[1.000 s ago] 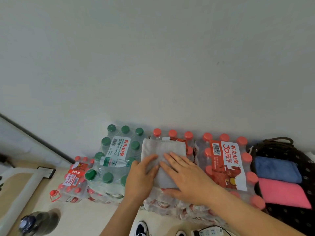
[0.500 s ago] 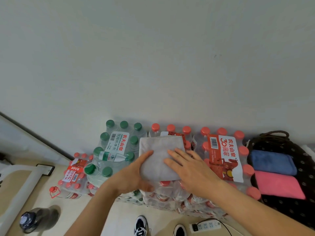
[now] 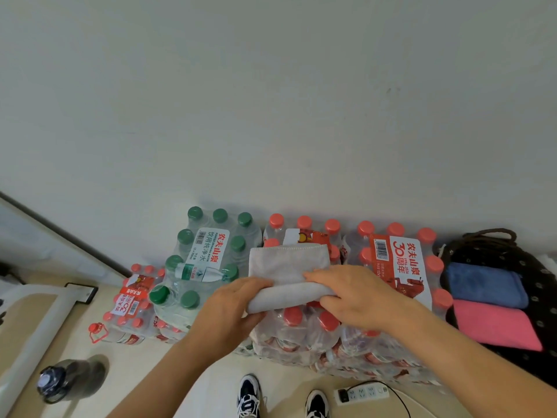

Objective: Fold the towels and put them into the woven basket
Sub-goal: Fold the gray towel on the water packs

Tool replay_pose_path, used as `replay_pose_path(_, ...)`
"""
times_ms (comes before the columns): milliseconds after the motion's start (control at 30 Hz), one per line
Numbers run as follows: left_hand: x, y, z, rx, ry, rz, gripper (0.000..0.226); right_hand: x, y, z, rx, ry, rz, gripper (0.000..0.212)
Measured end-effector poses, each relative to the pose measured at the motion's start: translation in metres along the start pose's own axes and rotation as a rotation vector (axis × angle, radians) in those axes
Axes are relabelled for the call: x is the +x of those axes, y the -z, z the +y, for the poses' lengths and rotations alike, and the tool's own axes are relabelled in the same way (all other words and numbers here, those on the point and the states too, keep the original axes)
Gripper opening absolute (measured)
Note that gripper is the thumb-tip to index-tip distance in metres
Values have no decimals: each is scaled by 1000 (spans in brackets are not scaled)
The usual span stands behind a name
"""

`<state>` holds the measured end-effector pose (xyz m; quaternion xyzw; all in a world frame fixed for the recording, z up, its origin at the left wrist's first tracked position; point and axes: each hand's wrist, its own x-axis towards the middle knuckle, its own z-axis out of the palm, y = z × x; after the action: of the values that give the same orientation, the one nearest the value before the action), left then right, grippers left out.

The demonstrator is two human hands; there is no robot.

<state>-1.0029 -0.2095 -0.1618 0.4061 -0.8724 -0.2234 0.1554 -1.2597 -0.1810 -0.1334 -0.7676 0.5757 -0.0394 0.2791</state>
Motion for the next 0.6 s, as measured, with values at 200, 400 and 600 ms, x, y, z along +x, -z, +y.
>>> replay_pose_path(200, -2, 2, 5, -343, 214, 22, 22, -2, 3, 5, 401, -107, 12, 14)
replay_pose_path(400, 15, -9, 7, -380, 464, 121, 8, 6, -9, 8, 774, -246, 224, 20)
replay_pose_path(600, 37, -20, 12, -293, 590, 223, 18, 20, -27, 2, 580, -303, 504, 27)
